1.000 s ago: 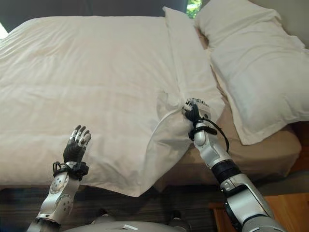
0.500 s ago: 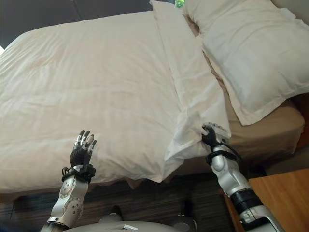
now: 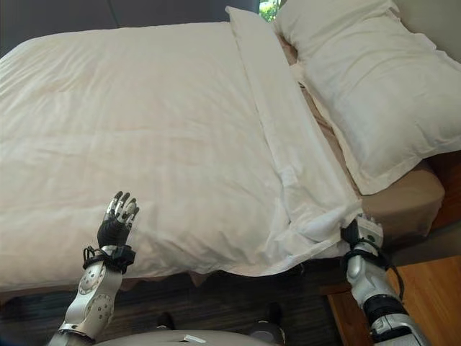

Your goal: Making the bed.

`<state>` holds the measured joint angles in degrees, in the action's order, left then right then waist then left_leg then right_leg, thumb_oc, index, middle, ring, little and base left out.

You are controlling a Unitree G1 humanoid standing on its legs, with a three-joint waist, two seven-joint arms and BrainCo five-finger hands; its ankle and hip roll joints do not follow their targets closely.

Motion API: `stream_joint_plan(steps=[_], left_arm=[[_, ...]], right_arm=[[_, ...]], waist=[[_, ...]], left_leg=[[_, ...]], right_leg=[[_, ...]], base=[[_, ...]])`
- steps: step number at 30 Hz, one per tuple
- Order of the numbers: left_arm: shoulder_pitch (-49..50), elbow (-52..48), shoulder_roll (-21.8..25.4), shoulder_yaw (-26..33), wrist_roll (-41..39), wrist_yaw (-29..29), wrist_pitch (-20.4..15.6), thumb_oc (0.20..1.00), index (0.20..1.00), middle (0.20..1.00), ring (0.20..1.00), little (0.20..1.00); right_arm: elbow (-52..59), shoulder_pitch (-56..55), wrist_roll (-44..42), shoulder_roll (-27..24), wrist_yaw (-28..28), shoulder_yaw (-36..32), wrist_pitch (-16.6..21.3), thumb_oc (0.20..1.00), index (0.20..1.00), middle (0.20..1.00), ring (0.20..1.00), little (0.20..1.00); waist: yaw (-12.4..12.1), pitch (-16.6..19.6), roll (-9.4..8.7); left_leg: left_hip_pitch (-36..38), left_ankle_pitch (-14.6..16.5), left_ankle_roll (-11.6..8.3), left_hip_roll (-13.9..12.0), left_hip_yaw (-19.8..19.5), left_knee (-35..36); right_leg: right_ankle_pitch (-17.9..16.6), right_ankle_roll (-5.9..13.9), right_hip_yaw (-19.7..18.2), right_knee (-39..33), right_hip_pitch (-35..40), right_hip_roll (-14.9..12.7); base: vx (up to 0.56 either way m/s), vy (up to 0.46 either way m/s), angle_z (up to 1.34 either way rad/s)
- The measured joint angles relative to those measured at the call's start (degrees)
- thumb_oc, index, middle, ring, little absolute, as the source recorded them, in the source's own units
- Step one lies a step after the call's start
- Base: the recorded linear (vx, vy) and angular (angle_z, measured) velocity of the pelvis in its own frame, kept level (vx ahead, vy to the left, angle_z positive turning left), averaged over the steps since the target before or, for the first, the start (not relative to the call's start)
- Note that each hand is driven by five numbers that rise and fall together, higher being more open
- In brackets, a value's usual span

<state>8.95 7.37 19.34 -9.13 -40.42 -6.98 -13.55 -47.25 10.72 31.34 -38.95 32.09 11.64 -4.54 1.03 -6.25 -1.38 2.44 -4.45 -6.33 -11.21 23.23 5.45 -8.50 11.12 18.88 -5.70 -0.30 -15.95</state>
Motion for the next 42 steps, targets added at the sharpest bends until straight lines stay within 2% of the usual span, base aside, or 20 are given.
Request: stream_joint_plan(steps=[4, 7, 9, 10, 11, 12, 13, 16, 19, 23, 25, 28, 30, 33, 34, 35, 36, 40, 41, 42], left_arm=[[0.2, 0.0, 1.6, -2.2, -2.1, 0.6, -0.1, 1.0, 1.0, 1.0, 1.0, 1.0], [-0.3, -0.1, 1.7, -3.6, -2.2, 0.7, -0.1, 1.0, 1.0, 1.0, 1.0, 1.0], [-0.2, -0.2, 1.5, -4.1, -2.2, 1.2, -0.1, 1.0, 1.0, 1.0, 1.0, 1.0], [-0.2, -0.2, 1.5, -4.0, -2.2, 1.6, -0.1, 1.0, 1.0, 1.0, 1.0, 1.0], [-0.2, -0.2, 1.5, -3.9, -2.2, 2.1, 0.0, 1.0, 1.0, 1.0, 1.0, 1.0], [-0.2, -0.2, 1.5, -3.9, -2.2, 2.6, 0.0, 1.0, 1.0, 1.0, 1.0, 1.0], [-0.2, -0.2, 1.5, -3.9, -2.2, 3.3, 0.4, 1.0, 1.0, 1.0, 1.0, 1.0], [-0.1, -0.2, 1.6, -3.5, -2.4, 3.8, 1.1, 1.0, 1.0, 1.0, 1.0, 1.0], [0.2, -0.3, 1.6, -2.0, -4.5, 5.2, 2.7, 1.0, 1.0, 1.0, 1.0, 1.0], [0.4, -0.4, 1.6, 1.1, -4.5, 5.6, 4.4, 1.0, 1.0, 1.0, 1.0, 1.0], [1.3, -0.4, 1.6, 3.3, -4.5, 5.5, 5.1, 1.0, 1.0, 1.0, 1.0, 1.0], [1.6, -0.4, 1.1, 3.9, -4.4, 5.5, 5.9, 1.0, 1.0, 1.0, 1.0, 1.0], [1.8, -0.4, 1.0, 4.1, -4.4, 5.5, 6.7, 1.0, 1.0, 1.0, 1.0, 1.0], [2.2, -0.4, -0.1, 4.5, -4.3, 5.4, 7.2, 1.0, 1.0, 1.0, 1.0, 1.0], [2.2, -0.4, -0.7, 4.8, -4.3, 5.4, 7.4, 1.0, 1.0, 1.0, 1.0, 1.0], [2.3, -0.4, -1.3, 4.8, -4.3, 5.4, 7.5, 1.0, 1.0, 1.0, 1.0, 1.0], [2.5, -0.4, -1.4, 4.9, -4.3, 5.6, 7.5, 1.0, 1.0, 1.0, 1.0, 1.0], [2.6, -0.3, -1.4, 4.9, -3.7, 6.2, 8.0, 1.0, 1.0, 1.0, 1.0, 1.0], [2.6, -0.3, -1.5, 4.9, -3.6, 6.4, 8.0, 1.0, 1.0, 1.0, 1.0, 1.0], [3.1, -0.2, -1.4, 5.1, -3.4, 6.5, 8.0, 1.0, 1.0, 1.0, 1.0, 1.0]], right_arm=[[-3.8, 5.3, -0.3, -6.0, -0.1, 1.0, -1.0, 0.2, 0.2, 0.2, 0.2, 0.2], [-6.3, 9.7, -0.4, -10.9, -1.5, 3.5, -1.1, 0.2, 0.2, 0.2, 0.2, 0.2], [-7.2, 10.1, -1.3, -11.2, -3.5, 3.5, -0.9, 0.2, 0.2, 0.2, 0.2, 0.2], [-7.6, 9.9, -2.7, -11.2, -5.0, 3.5, -0.5, 0.247, 0.247, 0.247, 0.247, 0.247], [-7.8, 9.8, -2.9, -11.2, -5.8, 3.5, -0.3, 0.426, 0.426, 0.426, 0.426, 0.426], [-8.0, 9.5, -3.3, -11.2, -7.1, 3.4, -0.2, 0.834, 0.834, 0.834, 0.834, 0.834], [-9.7, 9.5, -4.6, -11.2, -8.7, 3.2, -0.1, 1.0, 1.0, 1.0, 1.0, 1.0], [-13.3, 9.4, -7.6, -9.9, -10.3, 0.7, 0.2, 1.0, 1.0, 1.0, 1.0, 1.0], [-16.8, 9.1, -13.1, -8.2, -14.6, -1.3, 0.9, 1.0, 1.0, 1.0, 1.0, 1.0], [-18.3, 3.9, -20.5, -7.9, -23.2, -5.4, -1.7, 1.0, 1.0, 1.0, 1.0, 1.0], [-16.2, 1.5, -22.9, -8.1, -27.8, -7.3, -3.6, 1.0, 1.0, 1.0, 1.0, 1.0], [-11.1, -1.3, -23.3, -9.8, -31.4, -9.2, -5.5, 1.0, 1.0, 1.0, 1.0, 1.0], [-5.7, -2.1, -23.4, -11.5, -33.3, -10.1, -7.3, 1.0, 1.0, 1.0, 1.0, 1.0], [5.2, -3.2, -23.6, -13.8, -33.8, -12.9, -8.2, 1.0, 1.0, 1.0, 1.0, 1.0], [6.8, -3.2, -25.6, -13.3, -33.0, -14.5, -7.9, 0.89, 0.89, 0.89, 0.89, 0.89], [7.6, -3.1, -28.4, -12.7, -31.9, -15.2, -7.0, 0.442, 0.442, 0.442, 0.442, 0.442], [7.3, -2.6, -33.4, -11.6, -30.9, -16.1, -5.7, 0.2, 0.2, 0.2, 0.2, 0.2], [5.9, -1.7, -55.6, -6.4, -30.0, -16.1, -0.8, 0.2, 0.2, 0.2, 0.2, 0.2], [6.0, -1.6, -58.4, -5.5, -30.2, -16.0, 0.0, 0.2, 0.2, 0.2, 0.2, 0.2], [6.3, -0.5, -64.1, -3.1, -30.4, -17.6, 0.8, 0.2, 0.2, 0.2, 0.2, 0.2]], waist=[[-0.2, 0.1, 2.47], [-0.2, 0.0, 5.32], [-0.3, -0.2, 6.15], [-0.4, -0.3, 6.39], [-0.4, -0.4, 6.38], [-0.4, -0.5, 6.38], [-0.5, -0.6, 6.15], [-1.0, -1.0, 5.37], [-1.3, -1.4, 3.54], [-1.0, -1.8, 0.91], [-0.1, -1.5, -0.54], [1.1, -1.1, -2.51], [1.9, -0.5, -3.27], [2.0, 1.1, -3.08], [1.9, 1.5, -2.98], [1.7, 2.3, -2.81], [1.3, 3.0, -2.71], [0.4, 4.2, -2.24], [0.1, 4.3, -2.03], [-0.2, 4.5, -1.81]], left_leg=[[-3.6, -0.4, 0.15, 1.0, 0.7, 0.0], [-6.4, -0.8, 0.71, 2.0, 1.2, 0.0], [-6.4, -0.9, 0.78, 2.0, 1.4, 0.0], [-6.3, -0.9, 0.77, 1.9, 1.4, 0.0], [-6.3, -0.9, 0.77, 1.9, 1.3, 0.0], [-6.2, -0.9, 0.77, 1.9, 1.3, 0.0], [-5.7, -0.9, 0.74, 1.9, 1.1, 0.0], [-4.7, -0.8, 0.66, 1.7, 0.9, 0.0], [-3.2, -0.7, 0.57, 1.0, 0.8, 0.0], [-2.2, -0.7, 0.59, 0.1, 0.6, 0.0], [-1.6, -0.6, 0.44, -0.3, 0.9, 0.0], [-0.9, -0.4, 0.59, -0.6, 1.1, 0.0], [-0.4, -0.3, 0.56, -0.6, 1.3, 0.0], [0.2, -0.2, 0.41, -0.8, 1.4, 0.0], [0.5, -0.2, 0.4, -0.8, 1.4, 0.0], [0.6, -0.1, 0.3, -0.8, 1.4, 0.0], [0.6, -0.1, 0.29, -0.9, 1.3, 0.1], [0.7, -0.2, 0.29, -1.1, 1.1, 0.2], [0.7, -0.2, 0.3, -1.1, 1.1, 0.2], [0.7, -0.2, 0.35, -1.1, 1.0, 0.3]], right_leg=[[-0.9, 0.08, -0.5, 0.0, -4.0, -1.2], [-2.2, 0.31, -1.2, 0.0, -7.1, -2.1], [-2.3, 0.34, -1.4, 0.0, -7.3, -2.0], [-2.3, 0.34, -1.4, 0.0, -7.2, -1.9], [-2.3, 0.34, -1.4, 0.0, -7.2, -1.9], [-2.3, 0.34, -1.3, 0.0, -7.1, -1.9], [-2.2, 0.35, -1.0, 0.0, -6.4, -1.9], [-2.0, 0.34, -0.6, 0.0, -5.2, -1.7], [-1.6, 0.16, -0.4, 0.0, -3.5, -1.1], [-1.4, -0.03, -0.2, 0.0, -2.4, -0.2], [-1.2, -0.31, -0.3, 0.0, -2.1, 0.3], [-1.0, -0.4, -0.5, 0.0, -1.5, 0.5], [-0.9, -0.4, -0.7, 0.0, -1.3, 0.6], [-0.9, -0.41, -0.9, 0.0, -0.8, 0.7], [-0.9, -0.43, -0.9, 0.0, -0.5, 0.7], [-0.8, -0.41, -0.9, 0.0, -0.4, 0.8], [-0.6, -0.43, -0.8, 0.0, -0.3, 0.8], [-0.6, -0.44, -0.6, -0.1, 0.0, 1.0], [-0.5, -0.43, -0.6, -0.1, 0.0, 1.0], [-0.5, -0.48, -0.5, -0.2, 0.1, 1.0]], base=[[-0.12, 0.088, -0.03], [-0.07, 0.048, -0.05], [0.01, -0.013, -0.03], [0.03, -0.034, -0.03], [0.0, 0.0, 0.0], [0.04, -0.047, 0.05], [0.03, -0.042, 0.06], [0.06, -0.063, 0.05], [0.01, -0.042, 0.01], [0.02, -0.038, -0.02], [0.02, -0.007, -0.08], [0.03, 0.006, -0.06], [0.02, 0.012, -0.05], [0.01, 0.014, -0.04], [0.0, 0.0, 0.0], [0.0, 0.0, 0.0], [0.0, 0.0, 0.0], [0.0, -0.001, 0.02], [0.03, -0.003, 0.04], [0.03, -0.005, 0.02]])
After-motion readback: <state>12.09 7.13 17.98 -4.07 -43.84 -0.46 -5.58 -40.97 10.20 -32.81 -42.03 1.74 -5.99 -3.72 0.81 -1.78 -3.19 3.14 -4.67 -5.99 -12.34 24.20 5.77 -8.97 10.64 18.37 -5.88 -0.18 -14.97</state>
